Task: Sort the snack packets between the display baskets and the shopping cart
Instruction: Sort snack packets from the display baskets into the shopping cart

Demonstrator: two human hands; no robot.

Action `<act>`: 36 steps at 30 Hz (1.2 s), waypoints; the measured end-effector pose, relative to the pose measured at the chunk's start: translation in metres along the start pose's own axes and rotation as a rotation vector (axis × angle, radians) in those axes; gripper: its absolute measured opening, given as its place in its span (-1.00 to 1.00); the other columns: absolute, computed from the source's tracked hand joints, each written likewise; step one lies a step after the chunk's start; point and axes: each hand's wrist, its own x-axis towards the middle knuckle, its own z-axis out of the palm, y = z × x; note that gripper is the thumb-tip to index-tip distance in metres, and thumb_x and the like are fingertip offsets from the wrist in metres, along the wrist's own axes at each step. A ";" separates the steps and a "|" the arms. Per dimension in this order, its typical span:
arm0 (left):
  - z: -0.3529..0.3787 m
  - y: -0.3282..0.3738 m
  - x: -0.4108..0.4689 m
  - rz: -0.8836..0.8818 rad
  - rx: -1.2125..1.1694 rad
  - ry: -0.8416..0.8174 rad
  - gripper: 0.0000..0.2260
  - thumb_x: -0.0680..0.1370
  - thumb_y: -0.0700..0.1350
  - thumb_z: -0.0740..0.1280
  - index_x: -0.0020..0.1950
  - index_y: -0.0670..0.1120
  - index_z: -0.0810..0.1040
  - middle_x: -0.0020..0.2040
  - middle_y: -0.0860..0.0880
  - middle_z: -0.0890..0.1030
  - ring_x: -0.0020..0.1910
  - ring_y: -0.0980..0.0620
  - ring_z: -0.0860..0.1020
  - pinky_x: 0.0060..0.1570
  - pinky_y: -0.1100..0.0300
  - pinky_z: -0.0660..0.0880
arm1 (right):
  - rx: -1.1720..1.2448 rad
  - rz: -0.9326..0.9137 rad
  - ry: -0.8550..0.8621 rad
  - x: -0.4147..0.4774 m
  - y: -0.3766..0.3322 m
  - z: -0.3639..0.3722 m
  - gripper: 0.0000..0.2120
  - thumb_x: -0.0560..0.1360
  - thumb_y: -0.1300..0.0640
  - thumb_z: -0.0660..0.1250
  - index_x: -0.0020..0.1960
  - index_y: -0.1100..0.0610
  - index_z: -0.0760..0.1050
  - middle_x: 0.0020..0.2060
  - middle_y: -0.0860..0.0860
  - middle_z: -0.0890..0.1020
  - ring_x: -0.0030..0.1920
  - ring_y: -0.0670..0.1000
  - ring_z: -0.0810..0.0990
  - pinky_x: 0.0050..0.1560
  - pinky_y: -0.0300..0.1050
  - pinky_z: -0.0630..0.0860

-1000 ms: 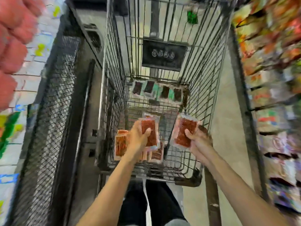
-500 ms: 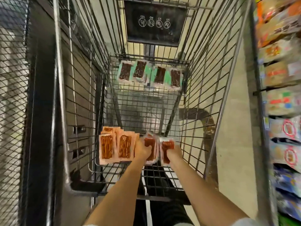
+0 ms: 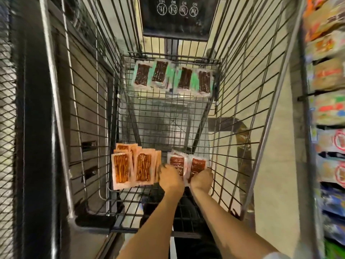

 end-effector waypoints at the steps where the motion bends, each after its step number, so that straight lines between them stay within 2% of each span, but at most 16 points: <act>1: -0.002 0.000 0.000 0.001 0.008 0.004 -0.68 0.61 -0.14 0.24 0.32 -0.23 0.34 0.32 -0.18 0.42 0.30 -0.12 0.45 0.23 0.09 0.44 | -0.013 0.013 0.003 -0.004 -0.002 -0.002 -0.68 0.54 0.32 0.24 0.28 0.32 0.34 0.21 0.22 0.47 0.10 0.10 0.51 0.05 -0.11 0.49; 4: -0.019 -0.004 -0.005 0.052 -0.012 0.004 -0.72 0.59 -0.21 0.24 0.29 -0.22 0.38 0.26 -0.17 0.48 0.24 -0.09 0.48 0.20 0.13 0.45 | -0.092 -0.096 -0.062 -0.017 -0.004 -0.018 -0.70 0.54 0.23 0.29 0.24 0.28 0.41 0.17 0.17 0.52 0.08 0.09 0.55 0.04 -0.15 0.50; 7: -0.052 -0.017 -0.020 0.268 -0.120 -0.018 -0.78 0.61 -0.23 0.19 0.25 -0.19 0.45 0.19 -0.12 0.55 0.13 -0.04 0.54 0.15 0.13 0.50 | -0.079 -0.391 -0.202 -0.040 -0.007 -0.049 -0.82 0.57 0.21 0.25 0.13 0.19 0.53 0.05 0.03 0.61 -0.18 -0.14 0.51 -0.19 -0.46 0.48; 9: -0.082 -0.035 -0.041 0.428 -0.215 0.016 -0.78 0.63 -0.20 0.20 0.26 -0.15 0.48 0.18 -0.02 0.58 0.10 0.05 0.56 0.11 0.31 0.49 | -0.109 -0.609 -0.301 -0.057 -0.008 -0.075 -0.77 0.56 0.26 0.24 0.20 0.14 0.52 0.05 -0.02 0.59 -0.14 -0.13 0.55 -0.19 -0.52 0.44; 11: -0.116 -0.059 -0.070 0.522 -0.327 0.075 -0.76 0.62 -0.19 0.22 0.29 -0.09 0.49 0.12 0.13 0.53 0.11 0.14 0.52 0.06 0.50 0.37 | -0.183 -0.785 -0.369 -0.077 -0.009 -0.101 -0.72 0.56 0.24 0.27 0.24 0.03 0.50 0.08 -0.07 0.57 -0.05 -0.03 0.61 -0.10 -0.38 0.50; 13: -0.145 -0.088 -0.102 0.567 -0.357 0.147 -0.73 0.62 -0.16 0.23 0.32 -0.05 0.47 0.14 0.13 0.52 0.17 0.11 0.52 0.15 0.37 0.40 | -0.252 -0.923 -0.414 -0.098 -0.011 -0.123 -0.70 0.55 0.22 0.28 0.23 -0.06 0.50 0.16 -0.10 0.54 0.05 -0.11 0.56 0.05 -0.38 0.46; 15: -0.165 -0.121 -0.135 0.563 -0.367 0.243 -0.72 0.62 -0.15 0.24 0.33 -0.09 0.49 0.21 0.04 0.55 0.20 0.04 0.53 0.20 0.23 0.43 | -0.303 -1.051 -0.447 -0.124 -0.015 -0.143 -0.66 0.54 0.20 0.30 0.21 -0.19 0.47 0.21 -0.18 0.51 0.14 -0.16 0.53 0.21 -0.23 0.45; 18: -0.182 -0.172 -0.191 0.529 -0.450 0.412 -0.73 0.56 -0.26 0.32 0.25 -0.11 0.54 0.17 0.00 0.58 0.13 0.07 0.56 0.08 0.36 0.41 | -0.368 -1.205 -0.470 -0.174 -0.020 -0.163 -0.55 0.52 0.15 0.35 0.11 -0.43 0.40 0.21 -0.24 0.52 0.07 0.04 0.60 0.13 -0.06 0.51; 20: -0.187 -0.206 -0.231 0.492 -0.592 0.450 -0.64 0.51 -0.34 0.36 0.22 0.00 0.51 0.19 -0.02 0.57 0.13 0.13 0.57 0.05 0.39 0.44 | -0.371 -1.290 -0.497 -0.209 -0.020 -0.168 -0.56 0.51 0.10 0.36 0.10 -0.47 0.41 0.19 -0.28 0.54 0.06 0.14 0.60 0.11 0.05 0.52; 22: -0.188 -0.237 -0.267 0.483 -0.605 0.591 -0.67 0.51 -0.22 0.35 0.15 0.17 0.49 0.13 0.20 0.56 0.08 0.22 0.55 0.06 0.41 0.43 | -0.348 -1.351 -0.554 -0.245 -0.020 -0.167 -0.65 0.50 0.03 0.34 0.10 -0.43 0.45 0.16 -0.32 0.54 0.14 0.09 0.58 0.17 0.11 0.51; 24: -0.184 -0.264 -0.301 0.469 -0.589 0.724 -0.70 0.51 -0.15 0.30 0.15 0.19 0.49 0.07 0.33 0.53 0.03 0.32 0.52 0.05 0.58 0.33 | -0.332 -1.427 -0.613 -0.280 -0.019 -0.161 -0.70 0.44 -0.07 0.31 0.13 -0.34 0.46 0.16 -0.36 0.53 0.25 -0.16 0.50 0.26 -0.11 0.43; 27: -0.174 -0.300 -0.342 0.402 -0.602 0.887 -0.82 0.59 -0.04 0.25 0.18 0.05 0.53 0.14 0.20 0.54 0.13 0.32 0.49 0.15 0.62 0.24 | -0.324 -1.580 -0.679 -0.329 -0.017 -0.145 -0.68 0.40 -0.01 0.32 0.15 -0.16 0.52 0.16 -0.47 0.47 0.20 -0.38 0.44 0.14 -0.51 0.33; 28: -0.172 -0.310 -0.356 0.368 -0.618 0.920 -0.74 0.63 0.07 0.17 0.17 -0.01 0.56 0.15 0.16 0.56 0.15 0.37 0.47 0.17 0.62 0.24 | -0.329 -1.628 -0.705 -0.343 -0.017 -0.139 -0.68 0.41 0.03 0.34 0.17 -0.09 0.54 0.18 -0.47 0.45 0.19 -0.39 0.44 0.10 -0.55 0.32; 30: -0.166 -0.328 -0.382 0.314 -0.625 0.952 -0.52 0.62 0.22 0.05 0.16 -0.09 0.59 0.15 0.09 0.59 0.15 0.36 0.45 0.18 0.60 0.25 | -0.338 -1.688 -0.765 -0.370 -0.017 -0.128 -0.69 0.45 0.05 0.41 0.18 -0.03 0.55 0.19 -0.40 0.49 0.16 -0.34 0.48 0.06 -0.52 0.35; 34: -0.157 -0.350 -0.424 0.216 -0.710 1.025 -0.59 0.61 0.22 0.06 0.22 0.02 0.53 0.20 0.13 0.57 0.16 0.35 0.49 0.11 0.45 0.44 | -0.329 -1.811 -0.891 -0.420 -0.023 -0.109 -0.66 0.43 0.10 0.32 0.20 -0.02 0.55 0.17 -0.23 0.59 0.21 -0.17 0.53 0.18 -0.35 0.41; 36: -0.156 -0.355 -0.439 0.156 -0.721 1.105 -0.62 0.61 0.19 0.10 0.22 0.03 0.55 0.19 0.15 0.57 0.19 0.35 0.48 0.12 0.46 0.42 | -0.343 -1.878 -0.970 -0.444 -0.031 -0.102 -0.66 0.43 0.11 0.32 0.21 0.00 0.55 0.18 -0.19 0.59 0.25 -0.13 0.52 0.23 -0.32 0.40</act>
